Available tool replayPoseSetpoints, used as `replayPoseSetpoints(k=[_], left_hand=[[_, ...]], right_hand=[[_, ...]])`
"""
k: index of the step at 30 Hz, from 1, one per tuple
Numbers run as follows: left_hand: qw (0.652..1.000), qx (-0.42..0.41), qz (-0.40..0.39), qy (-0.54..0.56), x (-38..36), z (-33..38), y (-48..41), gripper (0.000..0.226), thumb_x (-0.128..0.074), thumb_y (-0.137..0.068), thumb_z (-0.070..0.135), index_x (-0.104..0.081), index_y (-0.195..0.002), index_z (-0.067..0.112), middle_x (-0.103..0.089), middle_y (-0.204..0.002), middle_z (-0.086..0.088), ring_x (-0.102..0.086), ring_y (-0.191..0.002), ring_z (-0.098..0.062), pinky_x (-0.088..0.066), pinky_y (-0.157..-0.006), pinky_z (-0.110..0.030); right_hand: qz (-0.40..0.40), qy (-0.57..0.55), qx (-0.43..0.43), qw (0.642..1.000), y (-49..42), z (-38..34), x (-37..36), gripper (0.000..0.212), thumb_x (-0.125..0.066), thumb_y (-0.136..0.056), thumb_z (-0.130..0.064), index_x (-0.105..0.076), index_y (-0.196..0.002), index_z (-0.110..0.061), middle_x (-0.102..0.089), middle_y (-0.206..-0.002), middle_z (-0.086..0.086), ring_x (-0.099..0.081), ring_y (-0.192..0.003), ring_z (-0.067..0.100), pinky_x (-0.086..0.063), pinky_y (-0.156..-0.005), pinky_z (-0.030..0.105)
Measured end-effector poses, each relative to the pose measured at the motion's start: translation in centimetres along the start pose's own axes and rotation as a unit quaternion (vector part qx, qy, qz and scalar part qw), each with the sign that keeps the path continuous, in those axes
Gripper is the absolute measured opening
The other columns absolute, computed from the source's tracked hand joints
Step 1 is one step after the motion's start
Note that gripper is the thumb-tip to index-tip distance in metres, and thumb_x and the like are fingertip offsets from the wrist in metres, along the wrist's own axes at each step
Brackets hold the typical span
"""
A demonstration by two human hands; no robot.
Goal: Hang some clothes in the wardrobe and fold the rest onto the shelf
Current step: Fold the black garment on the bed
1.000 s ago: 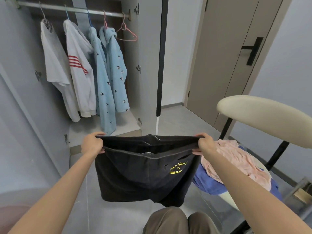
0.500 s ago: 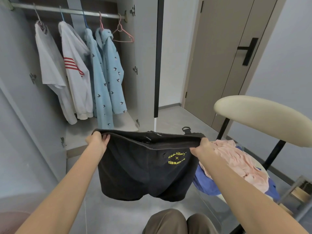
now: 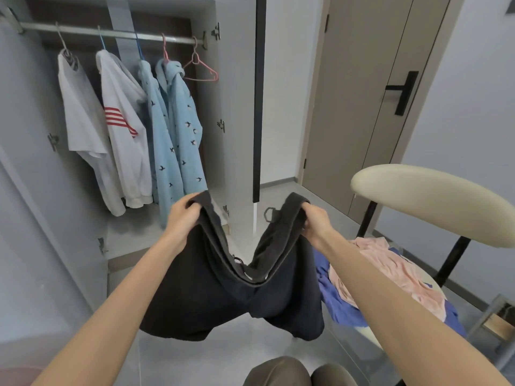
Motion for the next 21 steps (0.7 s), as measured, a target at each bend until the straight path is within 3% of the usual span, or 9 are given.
replayPoseSetpoints(k=[3,5,7,9,11,14,17,19,21], left_hand=[[0.994,-0.050,-0.059,-0.083,-2.3,0.9,0.8,0.042,-0.040,-0.095,0.001,-0.060,-0.125,0.021,-0.057,-0.130,-0.003,-0.055,-0.117,-0.022,-0.046,-0.102,-0.041],[0.986,-0.071,-0.097,-0.118,-3.4,1.3,1.5,0.046,-0.038,-0.096,0.000,-0.054,-0.132,0.023,-0.053,-0.134,-0.005,-0.057,-0.112,-0.024,-0.050,-0.097,-0.042],[0.980,-0.070,-0.141,-0.124,-4.3,1.8,2.2,0.049,-0.039,-0.097,0.003,-0.047,-0.139,0.028,-0.046,-0.138,-0.004,-0.055,-0.113,-0.020,-0.053,-0.089,-0.034],[0.977,-0.049,-0.177,-0.105,-4.8,2.6,2.9,0.052,-0.038,-0.098,0.004,-0.041,-0.142,0.029,-0.045,-0.139,-0.001,-0.054,-0.112,-0.014,-0.054,-0.075,-0.021],[0.976,-0.032,-0.191,-0.096,-5.2,3.5,3.4,0.050,-0.034,-0.098,0.001,-0.041,-0.142,0.023,-0.050,-0.130,0.002,-0.058,-0.097,-0.007,-0.055,-0.064,-0.016],[0.972,-0.004,-0.219,-0.089,-5.3,4.0,3.8,0.041,-0.032,-0.098,0.000,-0.052,-0.132,0.012,-0.056,-0.114,-0.004,-0.060,-0.090,-0.011,-0.058,-0.072,-0.025],[0.971,0.028,-0.212,-0.104,-5.5,4.1,4.1,0.029,-0.035,-0.099,0.003,-0.053,-0.120,0.008,-0.054,-0.102,-0.007,-0.060,-0.094,-0.019,-0.056,-0.085,-0.036],[0.977,0.043,-0.175,-0.117,-5.5,4.2,3.8,0.024,-0.036,-0.099,0.006,-0.050,-0.119,0.006,-0.055,-0.103,-0.011,-0.061,-0.094,-0.021,-0.056,-0.084,-0.035],[0.983,0.063,-0.138,-0.108,-5.1,3.9,3.4,0.025,-0.038,-0.099,0.007,-0.048,-0.122,0.004,-0.058,-0.110,-0.017,-0.063,-0.095,-0.024,-0.057,-0.081,-0.034]], right_hand=[[-0.061,0.161,0.076,0.982,0.8,-1.0,-2.9,0.023,-0.051,-0.092,-0.011,-0.063,-0.073,-0.009,-0.054,-0.067,0.003,-0.049,-0.063,0.015,-0.041,-0.059,0.026],[-0.087,0.270,0.124,0.951,1.5,-1.3,-4.3,0.022,-0.055,-0.090,-0.015,-0.069,-0.076,-0.005,-0.056,-0.065,0.004,-0.049,-0.063,0.014,-0.041,-0.059,0.026],[-0.100,0.325,0.164,0.926,2.0,-1.7,-5.3,0.025,-0.061,-0.087,-0.020,-0.072,-0.079,0.000,-0.062,-0.067,0.011,-0.052,-0.066,0.014,-0.043,-0.061,0.026],[-0.103,0.330,0.191,0.919,2.5,-2.1,-5.8,0.022,-0.067,-0.085,-0.023,-0.073,-0.082,-0.001,-0.069,-0.075,0.011,-0.057,-0.070,0.012,-0.045,-0.061,0.021],[-0.089,0.312,0.210,0.922,2.9,-2.6,-6.0,0.015,-0.072,-0.082,-0.023,-0.070,-0.078,-0.009,-0.067,-0.075,0.001,-0.060,-0.071,0.009,-0.044,-0.057,0.016],[-0.071,0.302,0.211,0.927,3.3,-3.0,-6.1,0.016,-0.077,-0.078,-0.026,-0.064,-0.072,-0.018,-0.065,-0.074,-0.005,-0.060,-0.071,0.005,-0.044,-0.057,0.016],[-0.103,0.282,0.182,0.936,3.4,-3.0,-6.0,0.012,-0.076,-0.080,-0.025,-0.068,-0.074,-0.019,-0.068,-0.080,-0.002,-0.065,-0.081,0.013,-0.053,-0.070,0.024],[-0.150,0.243,0.159,0.945,4.0,-3.1,-5.7,0.008,-0.072,-0.085,-0.024,-0.071,-0.083,-0.016,-0.069,-0.087,-0.002,-0.065,-0.089,0.014,-0.052,-0.075,0.023],[-0.183,0.263,0.181,0.930,4.2,-3.3,-5.2,0.013,-0.066,-0.089,-0.025,-0.069,-0.098,-0.016,-0.068,-0.099,-0.002,-0.063,-0.097,0.013,-0.047,-0.078,0.020]])
Point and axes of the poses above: each hand's wrist, its own y-axis away from the middle knuckle, its own x-axis out of the back of the hand, z = x × y, the point moved 1 cm from there along -y, towards the middle knuckle
